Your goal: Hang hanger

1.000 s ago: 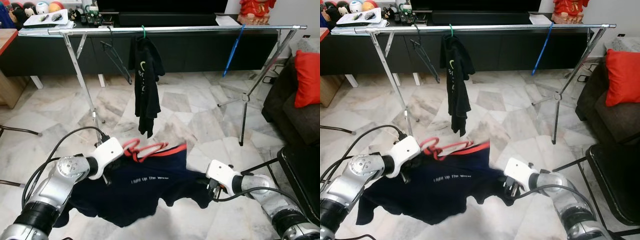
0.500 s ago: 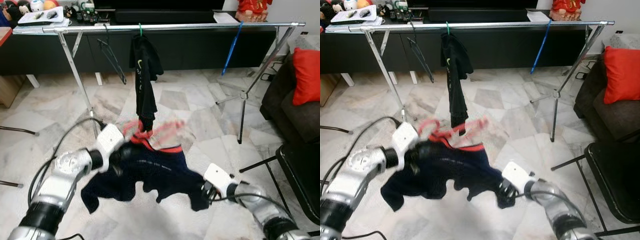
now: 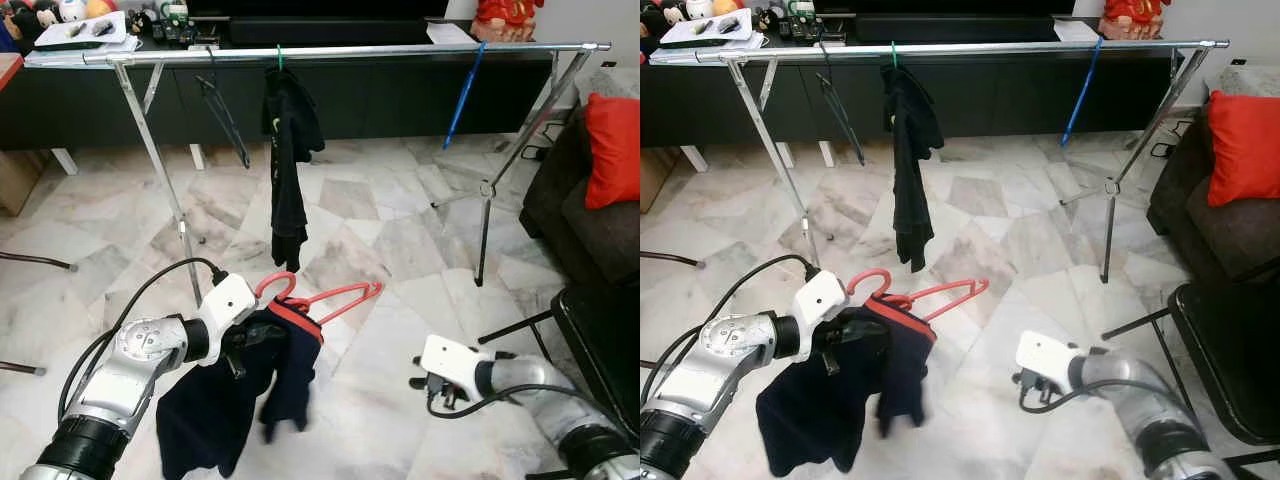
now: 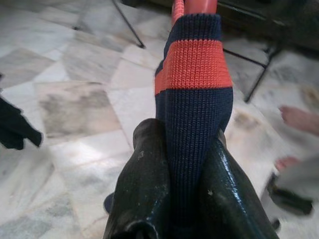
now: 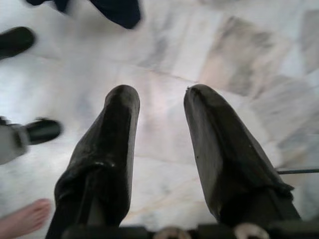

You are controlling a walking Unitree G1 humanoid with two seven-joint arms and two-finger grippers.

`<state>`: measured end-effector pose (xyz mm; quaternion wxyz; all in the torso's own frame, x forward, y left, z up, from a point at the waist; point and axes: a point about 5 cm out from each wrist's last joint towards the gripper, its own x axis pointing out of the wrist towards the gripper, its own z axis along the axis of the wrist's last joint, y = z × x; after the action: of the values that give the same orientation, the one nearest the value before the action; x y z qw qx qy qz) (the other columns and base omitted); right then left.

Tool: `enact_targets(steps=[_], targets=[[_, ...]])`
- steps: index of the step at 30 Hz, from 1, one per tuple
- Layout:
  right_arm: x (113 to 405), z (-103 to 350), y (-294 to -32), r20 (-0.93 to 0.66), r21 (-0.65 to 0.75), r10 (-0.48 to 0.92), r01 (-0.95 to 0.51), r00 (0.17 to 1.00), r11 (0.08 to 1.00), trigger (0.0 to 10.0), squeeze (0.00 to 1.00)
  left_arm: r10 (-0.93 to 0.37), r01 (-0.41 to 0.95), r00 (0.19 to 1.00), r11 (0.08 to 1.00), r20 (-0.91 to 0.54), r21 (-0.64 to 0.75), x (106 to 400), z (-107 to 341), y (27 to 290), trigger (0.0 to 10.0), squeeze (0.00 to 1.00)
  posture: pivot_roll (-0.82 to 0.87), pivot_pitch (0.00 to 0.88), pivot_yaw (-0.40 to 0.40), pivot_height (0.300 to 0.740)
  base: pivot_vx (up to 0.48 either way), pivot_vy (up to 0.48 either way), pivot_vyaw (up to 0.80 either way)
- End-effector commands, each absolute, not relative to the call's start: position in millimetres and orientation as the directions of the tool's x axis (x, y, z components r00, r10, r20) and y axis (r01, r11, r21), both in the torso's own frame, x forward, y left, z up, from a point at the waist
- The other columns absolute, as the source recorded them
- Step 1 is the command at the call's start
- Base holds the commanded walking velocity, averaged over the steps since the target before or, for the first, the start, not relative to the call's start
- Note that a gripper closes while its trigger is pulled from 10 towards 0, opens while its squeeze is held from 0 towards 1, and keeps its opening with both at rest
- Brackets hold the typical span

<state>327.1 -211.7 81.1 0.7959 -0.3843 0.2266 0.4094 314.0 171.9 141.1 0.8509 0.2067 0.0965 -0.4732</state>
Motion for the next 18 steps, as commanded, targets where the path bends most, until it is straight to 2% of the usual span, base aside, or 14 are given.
enact_targets(steps=[1,4,6,9,10,11,12,13,16,18], targets=[[333.8,98.6,-209.1,-0.616,-0.483,0.516,-0.803,0.595,0.350,10.0,1.00,-0.789,0.878,0.477,0.406,-0.387,0.256,307.3,139.8,169.2,10.0,0.00,-0.05,0.208,-0.058,0.740,0.000,0.000,0.00],[343.1,130.4,-198.5,-0.485,-0.526,0.614,-0.768,0.623,0.365,10.0,1.00,-0.825,0.916,0.398,0.334,-0.401,0.223,298.1,137.6,167.4,10.0,0.00,-0.05,0.206,-0.057,0.740,0.000,0.000,0.00],[345.2,135.9,-195.8,-0.459,-0.531,0.627,-0.760,0.629,0.374,10.0,1.00,-0.831,0.914,0.401,0.335,-0.385,0.229,298.3,138.7,166.1,10.0,0.00,-0.05,0.204,-0.057,0.740,0.000,0.000,0.00],[350.1,157.0,-180.5,-0.350,-0.522,0.702,-0.751,0.621,0.404,10.0,1.00,-0.847,0.873,0.473,0.413,-0.243,0.260,307.5,150.0,157.3,10.0,0.00,-0.05,0.199,-0.056,0.740,0.000,0.000,0.00],[351.8,165.1,-175.3,-0.315,-0.535,0.717,-0.741,0.621,0.406,10.0,1.00,-0.834,0.839,0.533,0.499,-0.143,0.216,315.2,156.0,155.0,10.0,0.00,-0.04,0.196,-0.055,0.740,0.000,0.000,0.00],[352.2,166.6,-174.4,-0.309,-0.540,0.719,-0.737,0.623,0.406,10.0,1.00,-0.829,0.832,0.546,0.518,-0.124,0.200,316.8,156.9,154.8,10.0,0.00,-0.04,0.196,-0.055,0.740,0.000,0.000,0.00],[353.9,169.7,-173.7,-0.298,-0.553,0.714,-0.725,0.633,0.412,10.0,0.31,-0.821,0.821,0.563,0.543,-0.091,0.176,318.5,157.6,154.6,10.0,0.00,-0.05,0.193,-0.055,0.740,0.000,0.000,0.00],[357.3,174.8,-173.9,-0.276,-0.571,0.701,-0.699,0.657,0.430,10.0,0.00,-0.804,0.802,0.592,0.580,-0.054,0.144,320.5,156.6,154.9,10.0,0.00,-0.05,0.191,-0.052,0.740,0.000,0.000,0.00],[365.1,187.6,-177.2,-0.207,-0.591,0.663,-0.632,0.719,0.501,10.0,0.00,-0.720,0.719,0.694,0.692,-0.003,0.054,326.4,146.5,158.1,10.0,0.00,-0.05,0.185,-0.051,0.740,0.000,0.000,0.00],[368.7,195.9,-179.4,-0.162,-0.599,0.641,-0.591,0.750,0.540,10.0,0.00,-0.653,0.653,0.757,0.755,-0.014,0.061,329.0,138.8,162.2,10.0,0.00,-0.05,0.183,-0.051,0.740,0.000,0.000,0.00]])
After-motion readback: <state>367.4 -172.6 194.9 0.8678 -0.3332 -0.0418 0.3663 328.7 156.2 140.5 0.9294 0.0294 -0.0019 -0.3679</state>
